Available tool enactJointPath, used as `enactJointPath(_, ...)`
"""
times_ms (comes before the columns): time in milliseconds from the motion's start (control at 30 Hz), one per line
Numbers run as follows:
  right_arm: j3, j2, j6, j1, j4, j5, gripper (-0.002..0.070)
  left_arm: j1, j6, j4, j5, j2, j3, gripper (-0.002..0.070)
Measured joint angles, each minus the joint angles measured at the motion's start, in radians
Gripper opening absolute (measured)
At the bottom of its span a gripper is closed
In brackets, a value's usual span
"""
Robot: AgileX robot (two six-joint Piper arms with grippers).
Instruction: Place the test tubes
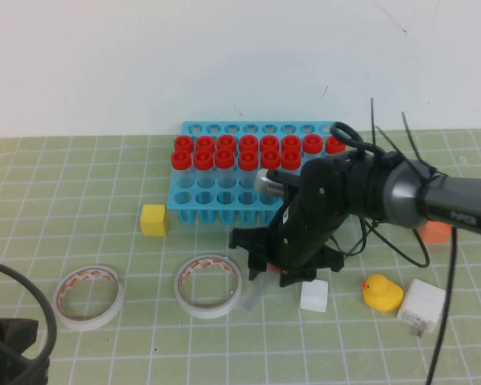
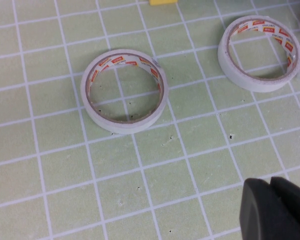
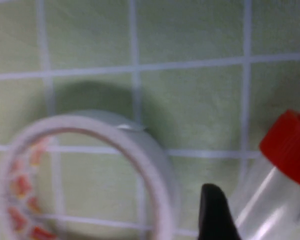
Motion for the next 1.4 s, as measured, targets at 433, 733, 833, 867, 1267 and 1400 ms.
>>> enactJointPath(433, -0.169, 0.054, -0.202, 0.000, -0.183, 0.326, 0.0373, 0.000, 0.000, -0.006, -0.002, 0.000, 0.000, -0.0001)
enactJointPath(733, -0.172, 0.061, -0.281, 0.000, -0.128, 0.396, 0.0373, 0.000, 0.000, -0.011, -0.002, 0.000, 0.000, -0.0001)
enactJointPath(833, -0.173, 0.073, -0.355, 0.000, -0.098, 0.396, 0.0373, 0.000, 0.000, -0.012, -0.002, 0.000, 0.000, -0.0001)
enactJointPath(867, -0.173, 0.075, -0.371, 0.000, -0.090, 0.396, 0.0373, 0.000, 0.000, -0.012, -0.002, 0.000, 0.000, -0.0001)
enactJointPath(1267, -0.173, 0.077, -0.477, 0.027, -0.060, 0.448, 0.0372, 0.000, 0.021, -0.019, -0.014, 0.000, 0.000, -0.0001)
enactJointPath(1400, -0.175, 0.095, -0.481, 0.034, -0.070, 0.453, 0.0339, 0.000, 0.021, -0.021, -0.020, 0.000, 0.000, -0.0001)
